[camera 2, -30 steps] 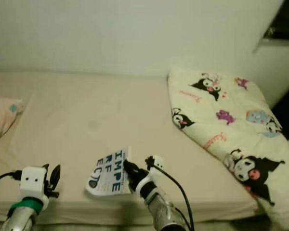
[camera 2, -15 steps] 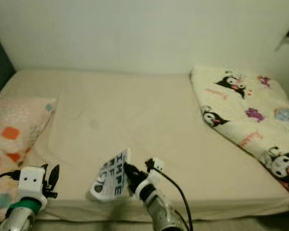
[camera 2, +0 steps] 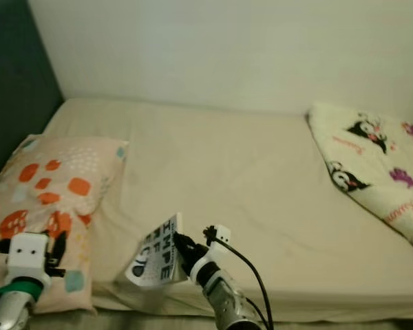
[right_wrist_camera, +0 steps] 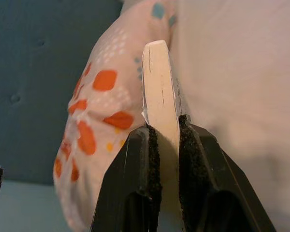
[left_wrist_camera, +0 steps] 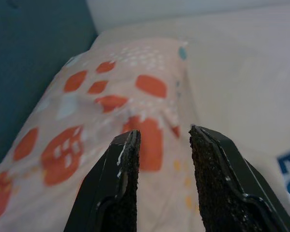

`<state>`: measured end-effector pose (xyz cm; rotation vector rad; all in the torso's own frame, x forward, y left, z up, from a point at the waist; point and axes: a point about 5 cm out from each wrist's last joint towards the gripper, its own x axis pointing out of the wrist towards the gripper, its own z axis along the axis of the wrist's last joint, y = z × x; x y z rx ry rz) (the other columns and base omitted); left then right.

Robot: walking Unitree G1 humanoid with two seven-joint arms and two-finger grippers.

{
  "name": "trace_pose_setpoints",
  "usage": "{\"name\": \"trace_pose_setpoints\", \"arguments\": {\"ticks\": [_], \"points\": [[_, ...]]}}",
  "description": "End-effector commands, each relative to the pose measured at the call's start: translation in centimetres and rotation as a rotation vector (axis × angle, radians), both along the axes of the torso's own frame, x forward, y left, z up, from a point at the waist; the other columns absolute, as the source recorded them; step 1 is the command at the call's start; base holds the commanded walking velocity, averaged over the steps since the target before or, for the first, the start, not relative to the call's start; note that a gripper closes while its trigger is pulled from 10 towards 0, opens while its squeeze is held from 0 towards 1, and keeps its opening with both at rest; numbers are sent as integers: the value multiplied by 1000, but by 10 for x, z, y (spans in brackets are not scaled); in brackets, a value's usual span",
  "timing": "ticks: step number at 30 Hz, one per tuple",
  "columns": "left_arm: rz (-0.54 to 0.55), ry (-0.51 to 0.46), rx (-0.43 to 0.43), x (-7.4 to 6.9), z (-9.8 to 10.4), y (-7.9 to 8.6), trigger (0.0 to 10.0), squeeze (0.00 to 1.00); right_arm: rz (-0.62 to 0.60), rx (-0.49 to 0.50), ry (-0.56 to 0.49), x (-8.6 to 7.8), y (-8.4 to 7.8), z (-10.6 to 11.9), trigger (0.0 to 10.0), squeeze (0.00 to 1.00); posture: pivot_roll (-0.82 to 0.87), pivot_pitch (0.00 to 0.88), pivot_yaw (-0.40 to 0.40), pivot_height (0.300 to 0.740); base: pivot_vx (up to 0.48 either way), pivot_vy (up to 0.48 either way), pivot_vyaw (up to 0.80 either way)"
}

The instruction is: Clean up the room

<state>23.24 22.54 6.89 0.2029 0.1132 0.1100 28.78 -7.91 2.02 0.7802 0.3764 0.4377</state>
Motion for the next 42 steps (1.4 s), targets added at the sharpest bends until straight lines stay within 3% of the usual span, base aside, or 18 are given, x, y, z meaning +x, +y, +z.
{"name": "trace_pose_setpoints", "arguments": {"ticks": [1, 10, 24, 34, 42], "points": [[-26, 51, -15, -5, -11, -8, 10000, 0, 1, 26, -10, 0, 8, 3, 10000, 0, 139, 0, 24, 740, 0, -480, 0], [-68, 38, -19, -3, -10, -15, 10000, 0, -5, 29, -5, 0, 8, 2, 10000, 0, 140, 0, 22, 740, 0, -53, 0], [-60, 11, -9, -3, -5, -12, 10000, 0, 29, 36, 0, 0, 13, 2, 10000, 0, 149, 0, 11, 740, 0, 0, 0], [-56, 12, -9, -3, -4, -10, 10000, 0, 55, 24, -4, -3, 17, 1, 10000, 0, 150, 0, 12, 740, 359, 0, 753], [-42, 18, 4, -4, -6, -10, 10000, 0, 60, 26, 2, -4, 17, -1, 10000, 0, 153, 0, 14, 740, 277, 0, 0]]}}
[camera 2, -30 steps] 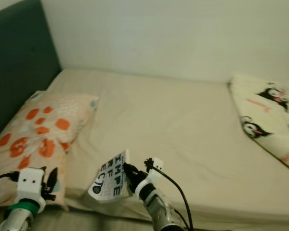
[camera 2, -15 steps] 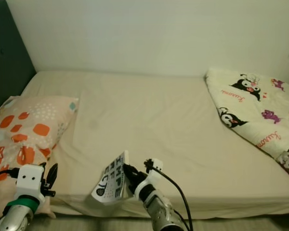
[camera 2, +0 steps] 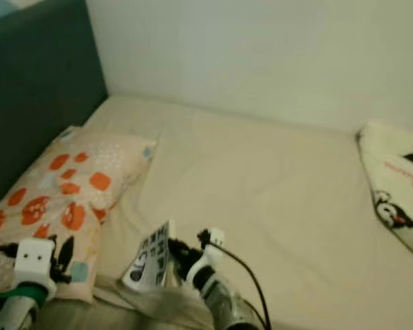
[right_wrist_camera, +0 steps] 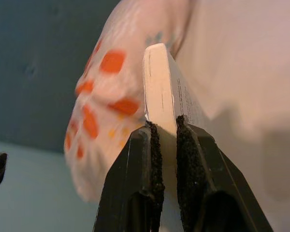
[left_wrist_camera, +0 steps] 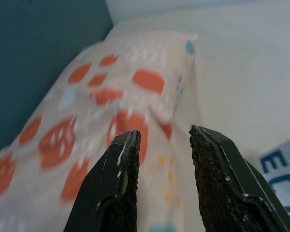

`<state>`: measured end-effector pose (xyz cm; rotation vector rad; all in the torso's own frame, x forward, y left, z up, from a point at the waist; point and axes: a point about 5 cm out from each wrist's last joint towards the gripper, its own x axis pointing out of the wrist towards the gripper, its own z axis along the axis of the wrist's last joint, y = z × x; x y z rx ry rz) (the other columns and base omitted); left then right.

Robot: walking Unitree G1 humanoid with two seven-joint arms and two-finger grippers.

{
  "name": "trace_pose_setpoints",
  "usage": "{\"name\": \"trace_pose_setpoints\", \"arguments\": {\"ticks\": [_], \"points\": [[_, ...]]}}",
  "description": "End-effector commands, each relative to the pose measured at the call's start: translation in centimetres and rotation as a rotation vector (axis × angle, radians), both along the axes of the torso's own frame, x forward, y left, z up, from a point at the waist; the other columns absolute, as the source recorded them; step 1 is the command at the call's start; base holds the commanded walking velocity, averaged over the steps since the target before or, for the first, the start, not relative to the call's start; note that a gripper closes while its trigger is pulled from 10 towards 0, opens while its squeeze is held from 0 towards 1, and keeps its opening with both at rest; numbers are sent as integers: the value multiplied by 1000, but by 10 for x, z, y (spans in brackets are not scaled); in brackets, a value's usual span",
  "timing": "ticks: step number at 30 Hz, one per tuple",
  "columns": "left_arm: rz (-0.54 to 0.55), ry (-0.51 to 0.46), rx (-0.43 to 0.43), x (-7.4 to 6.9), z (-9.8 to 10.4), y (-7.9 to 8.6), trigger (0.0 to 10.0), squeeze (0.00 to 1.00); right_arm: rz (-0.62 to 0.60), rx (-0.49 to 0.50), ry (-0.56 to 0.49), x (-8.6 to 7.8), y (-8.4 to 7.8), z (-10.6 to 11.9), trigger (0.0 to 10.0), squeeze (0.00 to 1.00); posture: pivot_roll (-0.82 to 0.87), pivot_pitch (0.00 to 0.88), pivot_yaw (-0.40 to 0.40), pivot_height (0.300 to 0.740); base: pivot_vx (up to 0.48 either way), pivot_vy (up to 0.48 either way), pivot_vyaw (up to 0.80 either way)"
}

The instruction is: Clean up the room

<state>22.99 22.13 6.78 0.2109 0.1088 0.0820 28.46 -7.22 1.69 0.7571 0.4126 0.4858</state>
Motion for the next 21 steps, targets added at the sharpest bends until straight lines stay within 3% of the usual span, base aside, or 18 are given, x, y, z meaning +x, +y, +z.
{"name": "trace_pose_setpoints", "arguments": {"ticks": [1, 15, 21], "points": [[-15, 22, -2, -3, -5, -6, 10000, 0, 0, 41, -5, -1, 10, 2, 10000, 0, 153, 0, 14, 740, 0, 0, 0], [-39, 36, -9, -4, -8, -12, 10000, 0, -21, 33, 13, -2, 6, 0, 10000, 0, 146, 4, 20, 740, 0, 0, 0], [-43, 41, -10, -3, -8, -13, 10000, 0, -39, 71, 72, -1, 5, -3, 10000, 0, 144, 12, 19, 740, 0, 0, 0]]}}
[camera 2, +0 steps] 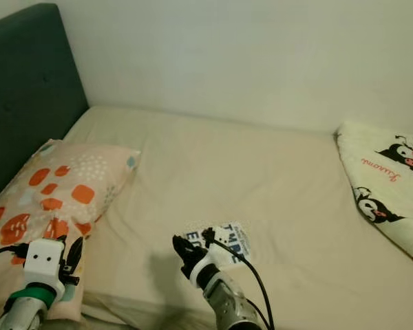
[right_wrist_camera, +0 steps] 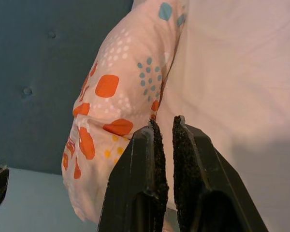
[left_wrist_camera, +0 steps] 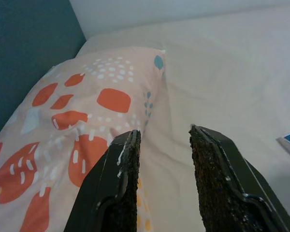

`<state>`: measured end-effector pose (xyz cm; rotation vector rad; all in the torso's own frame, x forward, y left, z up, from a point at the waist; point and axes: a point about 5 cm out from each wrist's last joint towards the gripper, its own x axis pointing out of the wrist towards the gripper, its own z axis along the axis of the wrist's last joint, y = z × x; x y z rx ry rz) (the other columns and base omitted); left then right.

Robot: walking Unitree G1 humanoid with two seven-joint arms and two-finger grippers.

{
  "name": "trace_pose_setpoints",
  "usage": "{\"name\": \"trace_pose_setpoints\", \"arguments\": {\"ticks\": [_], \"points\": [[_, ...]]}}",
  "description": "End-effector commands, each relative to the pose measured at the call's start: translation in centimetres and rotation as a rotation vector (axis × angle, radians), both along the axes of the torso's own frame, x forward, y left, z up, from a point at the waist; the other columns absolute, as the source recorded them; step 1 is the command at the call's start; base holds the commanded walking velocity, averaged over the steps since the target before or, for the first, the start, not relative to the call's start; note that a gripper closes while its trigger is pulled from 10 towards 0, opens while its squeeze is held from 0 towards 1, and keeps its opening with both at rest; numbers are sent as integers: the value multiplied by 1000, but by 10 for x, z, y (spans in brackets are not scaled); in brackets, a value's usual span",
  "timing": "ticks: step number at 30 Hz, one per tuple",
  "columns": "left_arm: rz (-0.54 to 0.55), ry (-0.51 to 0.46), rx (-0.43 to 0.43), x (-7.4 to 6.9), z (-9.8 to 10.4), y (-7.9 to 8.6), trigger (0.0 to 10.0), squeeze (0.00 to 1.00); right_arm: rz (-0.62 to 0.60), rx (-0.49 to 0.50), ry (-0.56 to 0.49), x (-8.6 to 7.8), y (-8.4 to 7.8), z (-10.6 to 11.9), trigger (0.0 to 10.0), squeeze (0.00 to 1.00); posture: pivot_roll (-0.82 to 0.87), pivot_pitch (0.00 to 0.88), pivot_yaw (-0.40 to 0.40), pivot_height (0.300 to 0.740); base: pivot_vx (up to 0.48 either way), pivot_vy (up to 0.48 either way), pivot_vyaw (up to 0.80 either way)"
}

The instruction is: Clean up the room

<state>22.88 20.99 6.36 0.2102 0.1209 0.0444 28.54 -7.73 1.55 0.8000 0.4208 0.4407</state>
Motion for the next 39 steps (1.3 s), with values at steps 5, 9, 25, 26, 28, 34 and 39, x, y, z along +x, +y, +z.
{"name": "trace_pose_setpoints", "arguments": {"ticks": [5, 9, 25, 26, 28, 34, 39], "points": [[-8, 26, -7, -2, -4, -2, 10000, 0, 1, 72, 53, -2, 11, -2, 10000, 0, 145, 12, 19, 730, 0, 0, 0], [-8, 28, -7, -4, -5, -3, 10000, 0, 13, 83, 48, -1, 11, 0, 10000, 0, 146, 14, 18, 710, 0, 0, 0], [-12, 46, 1, -5, -8, -4, 10000, 0, 26, 32, 37, -1, 11, -1, 10000, 0, 146, 14, 15, 660, 0, 0, 0], [-11, 48, 3, -5, -9, -4, 10000, 0, 25, 29, 36, -1, 11, -1, 10000, 0, 146, 14, 15, 660, 0, 0, 0], [-14, 53, 4, -6, -10, -5, 10000, 0, 19, 2, 20, -1, 10, 0, 10000, 0, 144, 13, 14, 660, 0, 0, 0], [-22, 64, 10, -7, -12, -7, 10000, 0, 18, -56, -15, 1, 8, 1, 10000, 0, 143, 13, 10, 660, 0, 0, 0], [-29, 74, 12, -9, -15, -10, 10000, 0, 33, -79, -16, -1, 8, -1, 10000, 0, 141, 8, 2, 646, 0, 0, 0]]}}
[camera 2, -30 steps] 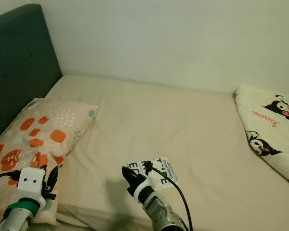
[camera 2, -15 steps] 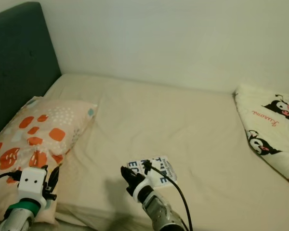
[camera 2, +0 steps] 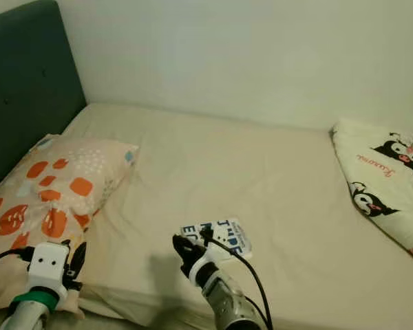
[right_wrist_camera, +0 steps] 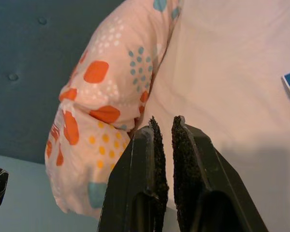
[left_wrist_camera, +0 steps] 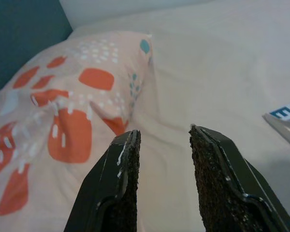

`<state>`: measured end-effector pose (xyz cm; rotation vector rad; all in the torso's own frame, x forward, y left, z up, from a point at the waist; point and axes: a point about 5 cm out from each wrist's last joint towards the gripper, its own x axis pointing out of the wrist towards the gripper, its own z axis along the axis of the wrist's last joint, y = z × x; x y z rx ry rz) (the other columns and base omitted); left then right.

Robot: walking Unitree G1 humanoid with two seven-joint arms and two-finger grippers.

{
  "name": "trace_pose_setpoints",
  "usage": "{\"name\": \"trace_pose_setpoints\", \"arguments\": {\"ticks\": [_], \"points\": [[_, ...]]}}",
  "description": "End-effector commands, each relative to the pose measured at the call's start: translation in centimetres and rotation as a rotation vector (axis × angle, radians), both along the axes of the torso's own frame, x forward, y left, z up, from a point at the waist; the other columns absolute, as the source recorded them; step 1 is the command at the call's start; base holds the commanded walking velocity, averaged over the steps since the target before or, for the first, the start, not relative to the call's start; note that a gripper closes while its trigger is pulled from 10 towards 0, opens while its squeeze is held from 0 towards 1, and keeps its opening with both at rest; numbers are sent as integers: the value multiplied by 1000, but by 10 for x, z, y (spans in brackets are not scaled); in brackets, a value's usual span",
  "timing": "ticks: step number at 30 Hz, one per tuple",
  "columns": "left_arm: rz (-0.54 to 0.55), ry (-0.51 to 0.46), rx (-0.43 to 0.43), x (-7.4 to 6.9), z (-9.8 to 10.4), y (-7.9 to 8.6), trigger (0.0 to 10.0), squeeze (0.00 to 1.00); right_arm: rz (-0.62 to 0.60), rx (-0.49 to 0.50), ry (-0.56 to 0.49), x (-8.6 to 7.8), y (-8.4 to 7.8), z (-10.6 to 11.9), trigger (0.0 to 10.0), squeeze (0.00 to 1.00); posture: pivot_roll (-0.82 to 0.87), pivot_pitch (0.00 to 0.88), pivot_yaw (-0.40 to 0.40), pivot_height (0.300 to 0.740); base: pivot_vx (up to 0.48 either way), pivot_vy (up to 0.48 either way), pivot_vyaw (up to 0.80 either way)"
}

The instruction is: Clean up the room

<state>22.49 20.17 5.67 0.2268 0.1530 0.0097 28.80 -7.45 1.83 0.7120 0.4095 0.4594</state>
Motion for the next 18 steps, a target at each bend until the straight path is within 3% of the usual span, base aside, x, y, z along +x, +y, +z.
{"name": "trace_pose_setpoints", "arguments": {"ticks": [1, 7, 18], "points": [[3, 38, -1, -5, -8, -1, 10000, 0, 8, -4, 23, -4, 5, -4, 10000, 0, 141, 8, 2, 646, 0, 0, 0], [6, 46, -1, -8, -11, -2, 10000, 0, -5, 3, 14, -3, 3, -4, 10000, 0, 140, 0, -5, 611, 0, 0, 0], [7, 47, -4, -10, -12, -3, 10000, 0, -10, 8, 14, -1, 2, -3, 10000, 0, 136, 0, -14, 611, 0, 0, 0]]}}
